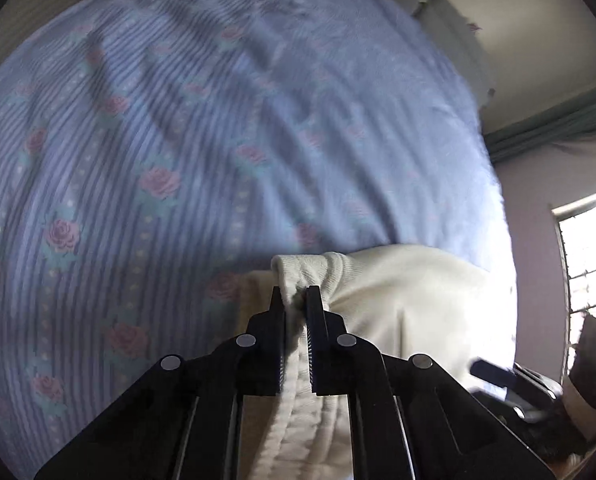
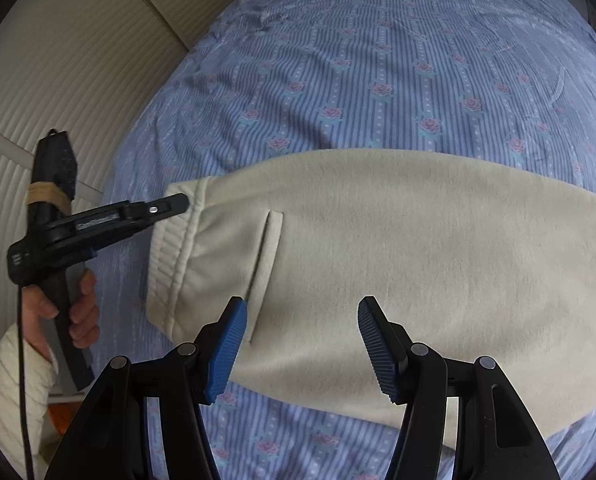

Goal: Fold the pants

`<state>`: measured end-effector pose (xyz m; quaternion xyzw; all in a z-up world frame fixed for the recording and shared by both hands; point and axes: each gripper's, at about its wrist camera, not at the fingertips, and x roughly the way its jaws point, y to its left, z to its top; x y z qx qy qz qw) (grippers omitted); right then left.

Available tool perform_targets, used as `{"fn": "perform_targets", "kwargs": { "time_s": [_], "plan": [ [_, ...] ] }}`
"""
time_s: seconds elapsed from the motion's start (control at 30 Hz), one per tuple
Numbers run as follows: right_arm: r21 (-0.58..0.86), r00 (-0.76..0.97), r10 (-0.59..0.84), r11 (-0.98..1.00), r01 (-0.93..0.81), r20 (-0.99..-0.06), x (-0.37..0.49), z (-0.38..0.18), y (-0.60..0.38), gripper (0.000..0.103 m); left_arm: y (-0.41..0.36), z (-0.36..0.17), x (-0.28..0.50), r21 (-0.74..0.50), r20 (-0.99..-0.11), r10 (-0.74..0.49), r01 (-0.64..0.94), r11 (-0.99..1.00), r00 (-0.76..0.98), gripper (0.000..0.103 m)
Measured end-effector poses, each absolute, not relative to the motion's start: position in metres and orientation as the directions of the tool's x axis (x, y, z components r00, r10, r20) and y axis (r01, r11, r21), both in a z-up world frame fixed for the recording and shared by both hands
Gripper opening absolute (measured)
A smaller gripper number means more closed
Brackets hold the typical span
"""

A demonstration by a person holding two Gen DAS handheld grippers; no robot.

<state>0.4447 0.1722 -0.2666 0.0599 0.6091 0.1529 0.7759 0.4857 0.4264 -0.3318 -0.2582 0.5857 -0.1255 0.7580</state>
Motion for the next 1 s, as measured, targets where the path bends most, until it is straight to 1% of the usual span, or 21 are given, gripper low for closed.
{"fn": "perform_targets", "kwargs": {
  "time_s": [0.1,0.13,0.17,0.2,0.23,0.3,0.33,0.4,0.47,0.53,0.6,0.63,0.73,0.9,1.0],
  "plan": [
    [0.262,0.208,0.295,0.950,-0.173,-0.933,0.441,-0.266,0.172,0.060,0.423,-0.340,0.487,-0.494,-0.854,-0.444,-0.156,0.855,0.270,0.016],
    [0.252,0.210,0.286,0.952,-0.173,-0.935,0.440,-0.265,0.171,0.060,0.420,-0.337,0.487,-0.464,-0.868,-0.416,-0.145,0.874,0.271,0.022],
    [0.248,0.213,0.282,0.953,-0.172,-0.936,0.439,-0.263,0.167,0.060,0.418,-0.330,0.485,-0.424,-0.884,-0.377,-0.137,0.895,0.276,0.034],
    [0.248,0.218,0.281,0.954,-0.168,-0.935,0.437,-0.261,0.163,0.060,0.415,-0.321,0.484,-0.379,-0.900,-0.333,-0.127,0.917,0.281,0.040],
    [0.247,0.224,0.280,0.955,-0.162,-0.933,0.436,-0.259,0.158,0.060,0.411,-0.311,0.481,-0.334,-0.911,-0.287,-0.123,0.935,0.297,0.050],
    [0.241,0.243,0.272,0.959,-0.150,-0.931,0.431,-0.252,0.144,0.060,0.412,-0.287,0.468,-0.313,-0.905,-0.264,-0.102,0.944,0.333,0.054],
    [0.238,0.253,0.269,0.960,-0.146,-0.929,0.429,-0.248,0.137,0.059,0.409,-0.275,0.461,-0.305,-0.904,-0.260,-0.086,0.948,0.340,0.061],
    [0.242,0.273,0.271,0.961,-0.134,-0.923,0.421,-0.238,0.122,0.059,0.398,-0.250,0.444,-0.265,-0.905,-0.233,-0.044,0.963,0.356,0.063],
    [0.251,0.291,0.275,0.961,-0.118,-0.916,0.409,-0.224,0.102,0.060,0.379,-0.226,0.427,-0.213,-0.900,-0.195,-0.004,0.977,0.390,0.068],
    [0.249,0.312,0.273,0.962,-0.115,-0.910,0.394,-0.208,0.084,0.060,0.366,-0.203,0.408,-0.188,-0.891,-0.185,0.035,0.982,0.415,0.069],
    [0.239,0.338,0.262,0.965,-0.108,-0.904,0.379,-0.193,0.064,0.063,0.341,-0.185,0.393,-0.163,-0.888,-0.179,0.075,0.984,0.423,0.071],
    [0.240,0.349,0.261,0.965,-0.102,-0.900,0.372,-0.186,0.055,0.065,0.326,-0.177,0.387,-0.153,-0.884,-0.180,0.095,0.984,0.432,0.073],
    [0.233,0.394,0.238,0.970,-0.062,-0.887,0.345,-0.164,0.020,0.065,0.280,-0.156,0.366,-0.155,-0.867,-0.222,0.182,0.971,0.445,0.075],
    [0.241,0.450,0.181,0.967,0.079,-0.874,0.301,-0.135,-0.058,0.065,0.185,-0.138,0.341,-0.157,-0.824,-0.308,0.332,0.930,0.475,0.075],
    [0.215,0.472,0.117,0.964,0.159,-0.874,0.277,-0.121,-0.106,0.065,0.129,-0.132,0.323,-0.157,-0.799,-0.364,0.418,0.895,0.479,0.076]
  ]
}}
